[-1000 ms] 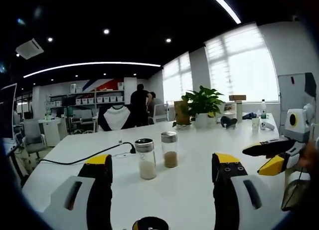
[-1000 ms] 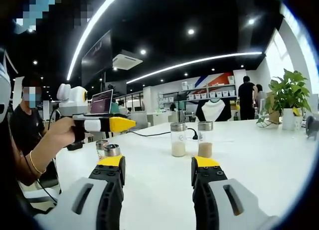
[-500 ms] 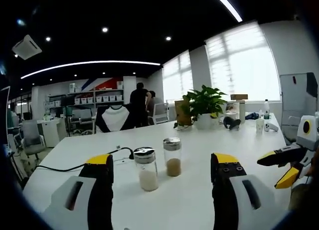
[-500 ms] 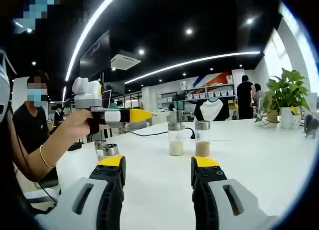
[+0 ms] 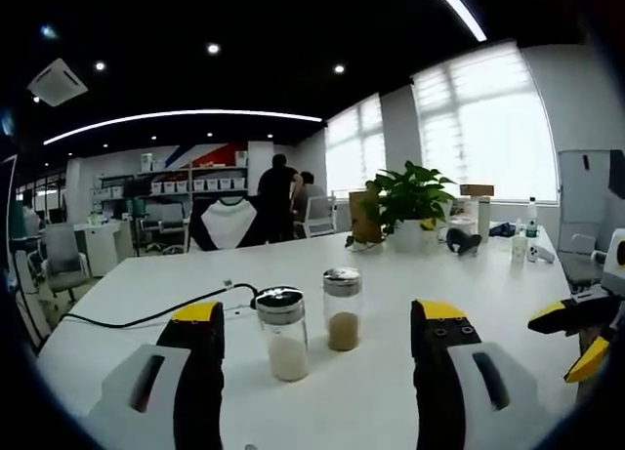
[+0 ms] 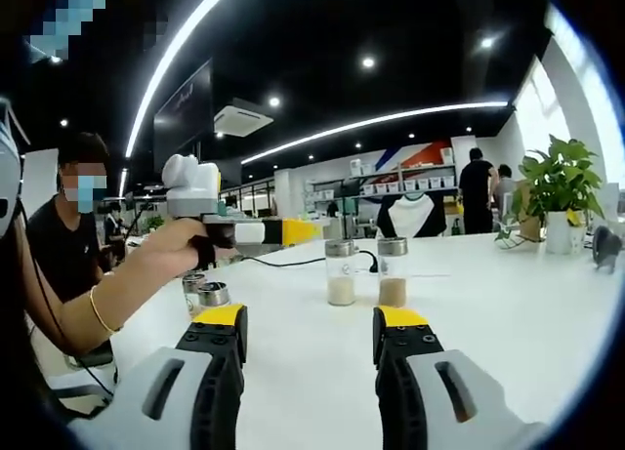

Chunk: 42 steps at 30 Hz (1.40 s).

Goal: Rotate the seasoning bottle until the label or dispensing opening points toward the visible target arrow and the bottle remains upright within the marked orientation range

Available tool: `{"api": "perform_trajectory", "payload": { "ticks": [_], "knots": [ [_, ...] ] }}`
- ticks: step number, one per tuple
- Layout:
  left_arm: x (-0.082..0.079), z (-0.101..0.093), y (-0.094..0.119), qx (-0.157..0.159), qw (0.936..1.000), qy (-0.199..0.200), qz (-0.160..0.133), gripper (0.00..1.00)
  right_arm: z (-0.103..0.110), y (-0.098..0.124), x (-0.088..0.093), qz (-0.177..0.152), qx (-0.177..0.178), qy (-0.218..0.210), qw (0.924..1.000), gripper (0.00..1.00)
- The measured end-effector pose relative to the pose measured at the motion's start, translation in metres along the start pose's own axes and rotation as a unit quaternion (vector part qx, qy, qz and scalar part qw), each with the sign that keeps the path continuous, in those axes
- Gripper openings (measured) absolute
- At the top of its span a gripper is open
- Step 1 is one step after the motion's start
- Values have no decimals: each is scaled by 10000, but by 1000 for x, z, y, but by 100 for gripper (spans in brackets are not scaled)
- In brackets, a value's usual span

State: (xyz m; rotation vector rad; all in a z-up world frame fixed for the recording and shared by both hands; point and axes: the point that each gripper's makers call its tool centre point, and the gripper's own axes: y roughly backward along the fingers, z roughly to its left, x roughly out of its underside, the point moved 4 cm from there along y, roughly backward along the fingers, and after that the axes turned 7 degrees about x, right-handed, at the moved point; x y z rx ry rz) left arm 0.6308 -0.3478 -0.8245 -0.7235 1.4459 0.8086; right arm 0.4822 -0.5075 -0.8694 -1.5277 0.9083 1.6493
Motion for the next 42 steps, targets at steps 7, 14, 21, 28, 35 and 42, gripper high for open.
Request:
{"api": "perform_trajectory", "payload": {
  "ticks": [7,14,21,28,35,42],
  "knots": [
    [-2,7,-19,-196,9998,-41,-6,77,-5,4,-2,-28,110,37,9999,50],
    [-4,5,-29,-506,9987,24,-86,73,-9,6,-2,-31,176,2,9998,50],
    [0,7,-45,-864,9960,152,-155,65,-13,8,3,13,214,-65,9997,49],
    [16,7,-63,-1050,9943,174,-23,65,-16,8,7,97,268,-79,9996,49],
    [34,17,-77,-1212,9920,336,140,65,-18,6,6,118,328,-37,9994,48],
    [49,27,-87,-1389,9889,476,233,64,-24,3,9,181,436,-66,9989,48]
  ]
}}
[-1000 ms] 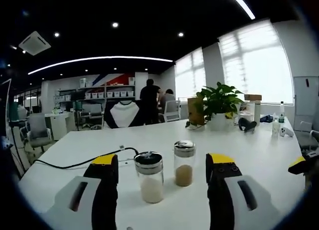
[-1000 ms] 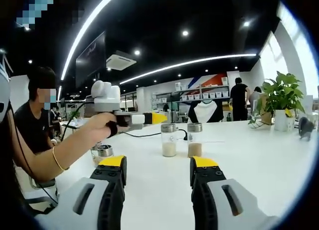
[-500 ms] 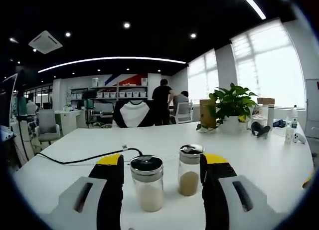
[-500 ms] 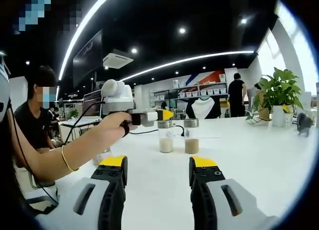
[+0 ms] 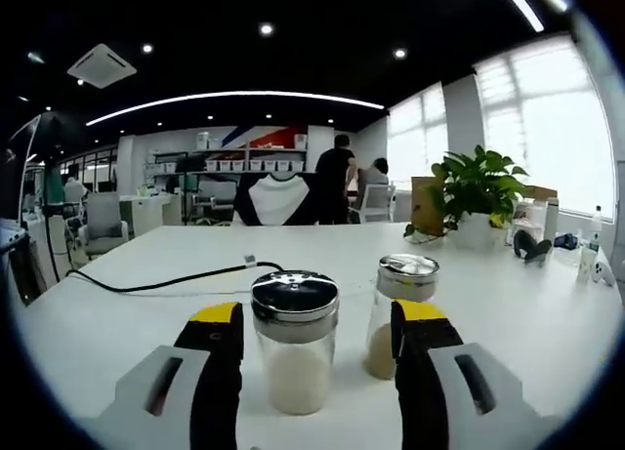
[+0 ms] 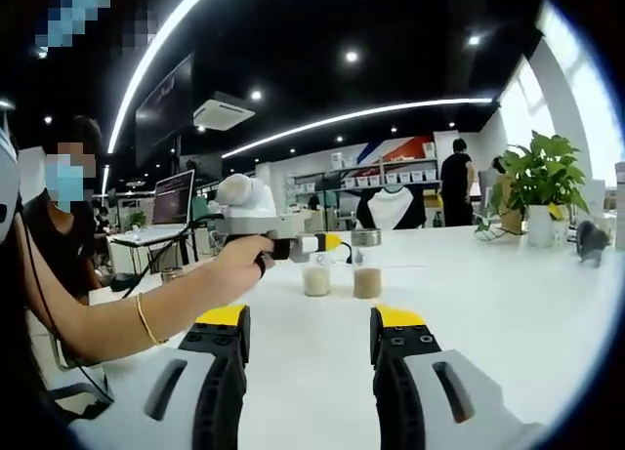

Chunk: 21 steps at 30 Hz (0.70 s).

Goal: Rotate the seasoning bottle until the label or dispensing opening points toward the visible target arrow and the bottle remains upright within the marked orientation range

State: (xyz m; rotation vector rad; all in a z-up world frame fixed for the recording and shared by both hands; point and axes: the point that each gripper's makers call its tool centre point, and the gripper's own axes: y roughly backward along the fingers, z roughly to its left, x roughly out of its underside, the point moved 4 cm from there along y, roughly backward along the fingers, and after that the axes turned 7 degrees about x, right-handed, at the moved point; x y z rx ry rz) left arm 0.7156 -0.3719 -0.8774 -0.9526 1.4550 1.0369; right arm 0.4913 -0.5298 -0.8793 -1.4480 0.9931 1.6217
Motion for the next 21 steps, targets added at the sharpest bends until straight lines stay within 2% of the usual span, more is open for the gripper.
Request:
{"api": "perform_trajectory", "payload": {
  "ticks": [12,21],
  "knots": [
    [16,13,-18,-145,9998,113,79,62,-5,-1,1,-10,98,-49,9999,47],
    [25,18,-27,-140,9999,-20,25,54,-8,-4,7,113,142,-63,9998,47]
  ]
}}
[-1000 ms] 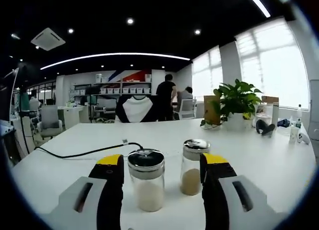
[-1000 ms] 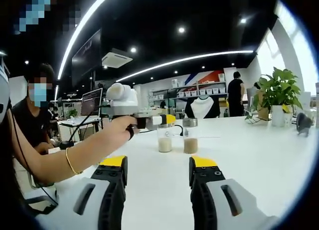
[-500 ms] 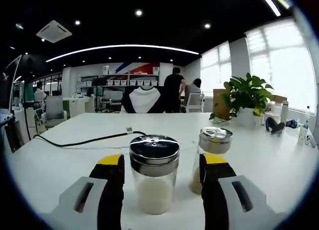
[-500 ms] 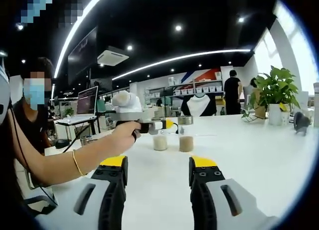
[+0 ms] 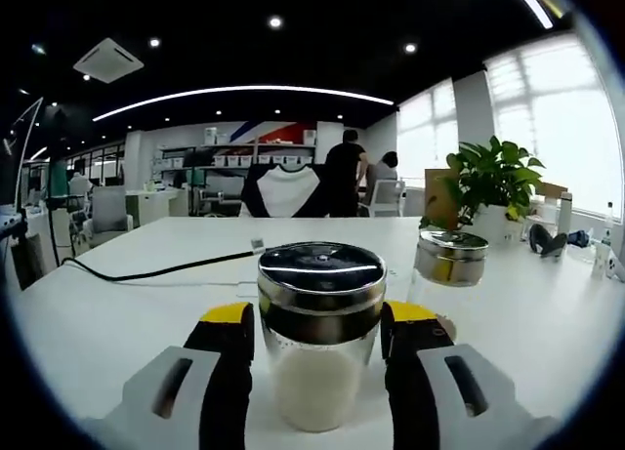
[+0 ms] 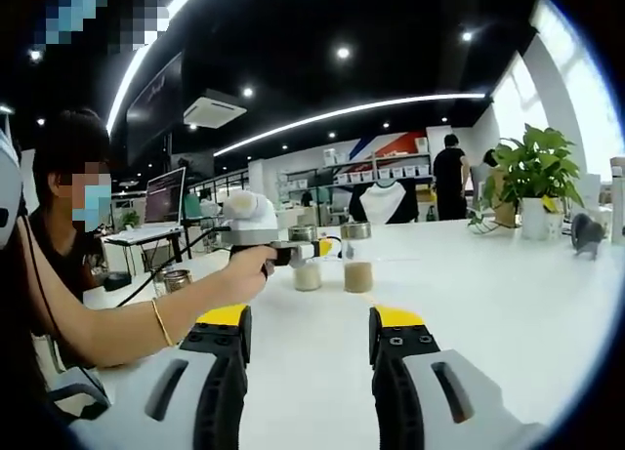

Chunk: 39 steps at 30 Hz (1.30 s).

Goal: Rotate the seasoning bottle until the label or dispensing opening points toward the visible target arrow and the bottle remains upright within the marked orientation range

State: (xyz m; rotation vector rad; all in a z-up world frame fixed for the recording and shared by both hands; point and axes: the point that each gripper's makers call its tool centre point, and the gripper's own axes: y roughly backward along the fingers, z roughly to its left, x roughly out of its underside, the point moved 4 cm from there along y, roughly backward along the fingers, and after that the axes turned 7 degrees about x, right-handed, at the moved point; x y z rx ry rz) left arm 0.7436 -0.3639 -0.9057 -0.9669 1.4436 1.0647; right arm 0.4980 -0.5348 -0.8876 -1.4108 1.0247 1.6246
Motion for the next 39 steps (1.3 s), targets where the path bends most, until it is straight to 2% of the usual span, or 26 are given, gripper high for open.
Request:
{"api": "perform_trajectory", "payload": {
  "ticks": [9,15,21,27,39],
  "knots": [
    [-5,-2,-5,125,9996,-186,-199,48,7,-10,-3,33,-78,67,9999,47],
    [-5,-3,-1,-36,9992,-328,-212,47,12,-19,8,183,-161,-7,9997,46],
    [-7,0,-4,-71,9991,-282,-299,47,21,-21,10,269,-257,74,9993,45],
    [-7,1,-6,-140,9983,-277,-501,47,22,-22,11,267,-235,59,9994,43],
    [-11,5,-6,-152,9974,-164,-680,46,20,-17,9,193,-180,9,9997,43]
  ]
}}
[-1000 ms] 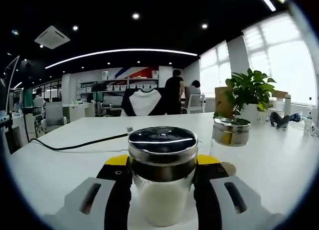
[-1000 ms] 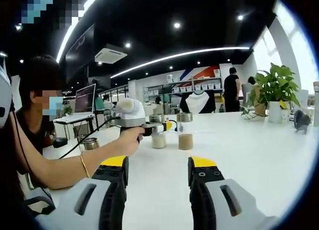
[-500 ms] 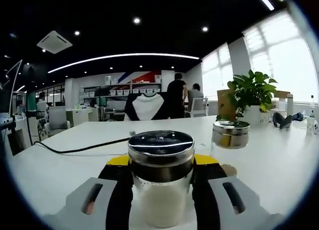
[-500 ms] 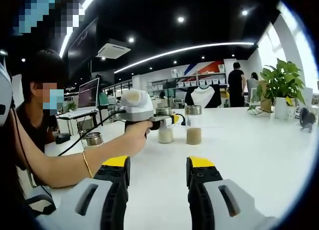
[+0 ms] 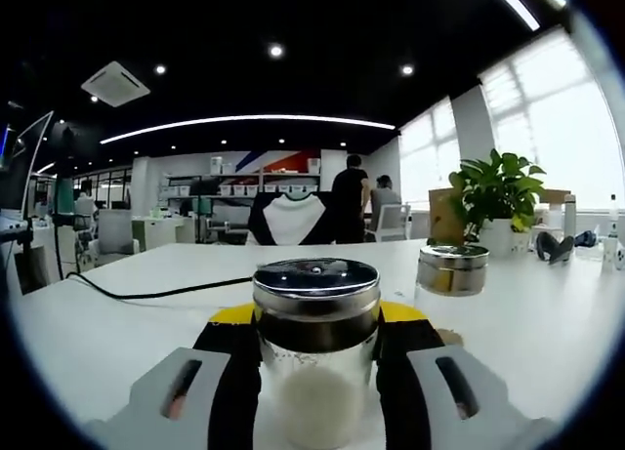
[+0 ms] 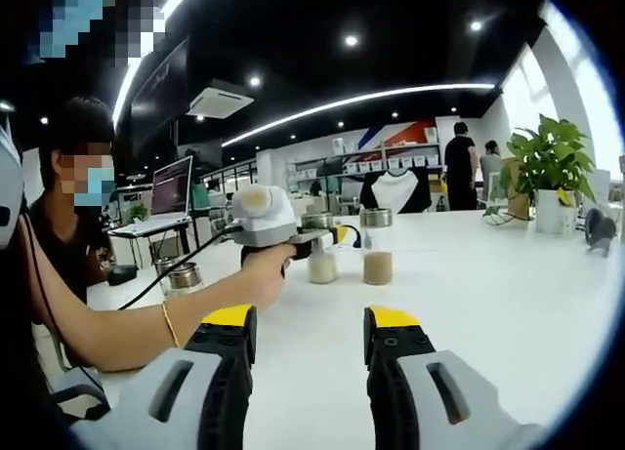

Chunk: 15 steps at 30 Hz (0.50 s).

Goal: Rotate the seasoning bottle until the label or dispensing opening points toward the visible target arrow and the bottle remains upright within the marked orientation range

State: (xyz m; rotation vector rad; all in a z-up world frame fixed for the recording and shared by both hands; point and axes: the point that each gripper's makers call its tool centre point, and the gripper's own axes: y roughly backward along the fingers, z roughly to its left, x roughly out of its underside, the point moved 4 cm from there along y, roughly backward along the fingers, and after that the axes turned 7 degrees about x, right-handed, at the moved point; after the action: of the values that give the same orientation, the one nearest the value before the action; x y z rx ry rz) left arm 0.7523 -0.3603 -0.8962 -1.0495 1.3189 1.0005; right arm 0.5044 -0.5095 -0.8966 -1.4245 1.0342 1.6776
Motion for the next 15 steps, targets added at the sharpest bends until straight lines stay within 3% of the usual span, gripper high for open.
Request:
{"api": "perform_trajectory", "payload": {
  "ticks": [8,15],
  "knots": [
    [-19,-3,12,24,9997,-89,-241,46,-2,4,0,-24,19,-50,10000,43],
    [-25,-12,29,162,9996,-95,-210,46,-4,12,-2,-67,6,-29,10000,43]
  ]
}}
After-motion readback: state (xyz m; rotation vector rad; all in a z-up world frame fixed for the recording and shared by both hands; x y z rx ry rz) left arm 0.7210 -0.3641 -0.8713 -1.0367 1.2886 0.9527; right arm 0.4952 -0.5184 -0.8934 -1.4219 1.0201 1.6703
